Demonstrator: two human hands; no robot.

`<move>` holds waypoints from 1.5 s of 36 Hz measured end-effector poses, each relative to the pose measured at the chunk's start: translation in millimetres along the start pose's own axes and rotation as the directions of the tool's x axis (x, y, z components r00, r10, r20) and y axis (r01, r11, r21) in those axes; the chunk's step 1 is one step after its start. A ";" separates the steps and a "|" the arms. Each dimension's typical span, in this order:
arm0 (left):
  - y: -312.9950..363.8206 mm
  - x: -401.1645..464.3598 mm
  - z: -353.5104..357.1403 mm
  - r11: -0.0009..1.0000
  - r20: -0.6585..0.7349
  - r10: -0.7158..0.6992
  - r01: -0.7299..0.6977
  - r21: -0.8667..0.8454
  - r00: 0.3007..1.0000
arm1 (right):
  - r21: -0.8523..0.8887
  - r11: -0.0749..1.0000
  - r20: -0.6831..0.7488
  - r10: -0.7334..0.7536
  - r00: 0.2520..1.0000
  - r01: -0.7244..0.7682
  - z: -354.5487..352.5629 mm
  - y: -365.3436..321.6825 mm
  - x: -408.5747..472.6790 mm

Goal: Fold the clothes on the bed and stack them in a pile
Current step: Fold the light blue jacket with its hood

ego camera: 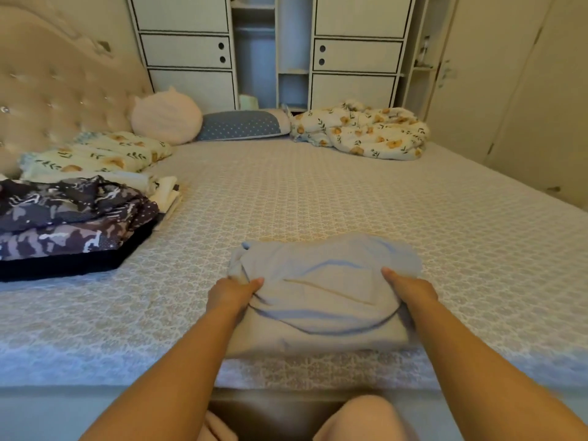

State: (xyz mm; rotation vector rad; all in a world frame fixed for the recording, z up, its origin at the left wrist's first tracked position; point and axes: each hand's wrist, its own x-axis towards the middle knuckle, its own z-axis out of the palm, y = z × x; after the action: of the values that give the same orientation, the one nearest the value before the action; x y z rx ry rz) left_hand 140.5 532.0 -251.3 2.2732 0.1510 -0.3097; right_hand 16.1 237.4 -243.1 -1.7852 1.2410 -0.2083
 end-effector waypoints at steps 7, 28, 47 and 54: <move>22.8 8.8 -53.3 0.992 -0.111 0.100 -0.107 -0.062 0.989 | 0.058 0.984 -0.119 -0.159 0.980 0.167 11.4 -43.4 -33.4; 57.4 213.8 -61.1 0.987 -0.360 0.135 -0.159 -0.037 0.923 | 0.100 0.933 -0.222 -0.319 0.922 0.347 152.8 -169.4 95.3; 71.0 266.5 -51.7 0.978 -0.015 -0.148 0.144 -0.154 0.989 | 0.122 0.987 0.152 0.087 0.984 -0.106 169.2 -211.6 128.1; 119.0 194.1 -143.2 0.963 0.028 -0.268 0.267 0.044 0.963 | -0.007 0.985 0.216 0.172 0.961 -0.174 104.8 -277.2 41.4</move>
State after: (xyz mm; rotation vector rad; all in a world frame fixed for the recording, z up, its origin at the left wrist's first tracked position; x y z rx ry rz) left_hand 377.0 562.9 -126.8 2.2861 0.4404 -0.4953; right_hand 278.6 283.5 -107.2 -1.6297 1.2266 0.0767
